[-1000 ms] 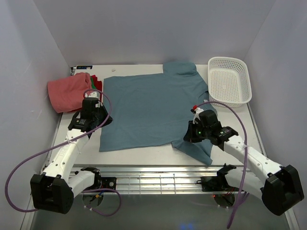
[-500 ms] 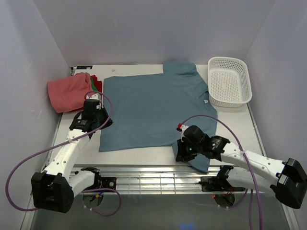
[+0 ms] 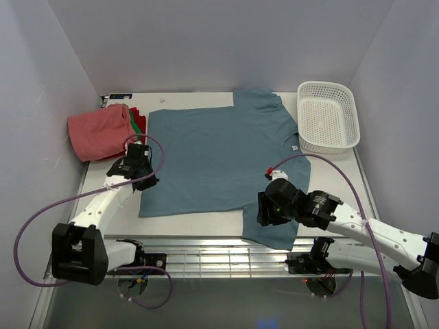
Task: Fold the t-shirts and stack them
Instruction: Flatten the tshirt out
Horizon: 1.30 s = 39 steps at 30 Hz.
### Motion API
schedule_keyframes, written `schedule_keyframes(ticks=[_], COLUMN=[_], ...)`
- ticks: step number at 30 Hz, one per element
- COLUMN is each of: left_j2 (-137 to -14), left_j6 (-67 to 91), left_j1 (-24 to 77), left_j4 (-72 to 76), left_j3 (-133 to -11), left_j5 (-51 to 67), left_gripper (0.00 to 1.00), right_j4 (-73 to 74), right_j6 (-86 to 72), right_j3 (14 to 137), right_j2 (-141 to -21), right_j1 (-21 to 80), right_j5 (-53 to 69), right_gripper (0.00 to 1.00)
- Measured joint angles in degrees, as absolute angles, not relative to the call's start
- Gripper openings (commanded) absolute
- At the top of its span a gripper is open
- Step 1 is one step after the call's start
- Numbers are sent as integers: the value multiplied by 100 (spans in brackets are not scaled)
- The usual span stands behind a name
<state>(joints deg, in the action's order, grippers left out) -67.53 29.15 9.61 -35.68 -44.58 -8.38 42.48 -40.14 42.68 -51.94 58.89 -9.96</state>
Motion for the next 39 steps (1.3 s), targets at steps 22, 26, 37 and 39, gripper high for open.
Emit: schedule_keyframes(ticks=[22,26,37,39], left_j2=[-6742,-6136,-6095,-6187], left_j6=[5078,5876,7502,7719], left_j1=[963,989,998,998], left_j4=[-5601,-5916,-6357,-6359], left_j3=[-4357,-4163,-3579,-3494], left_j5=[-1391,-1584,-2191,-2335], left_gripper=[15,29,56,56], right_j4=[5638,5391,4737,4602], right_j6=[-4912,-4766,-4316,-4204], right_j3=[4171,3894,3614,3518], right_j2=[-4720,-4698,-4368,-4257], right_j1=[5889,5889,5889,5889], right_j5=[-1905,-1890,-1841,-1787], right_gripper=[57,61,64,64])
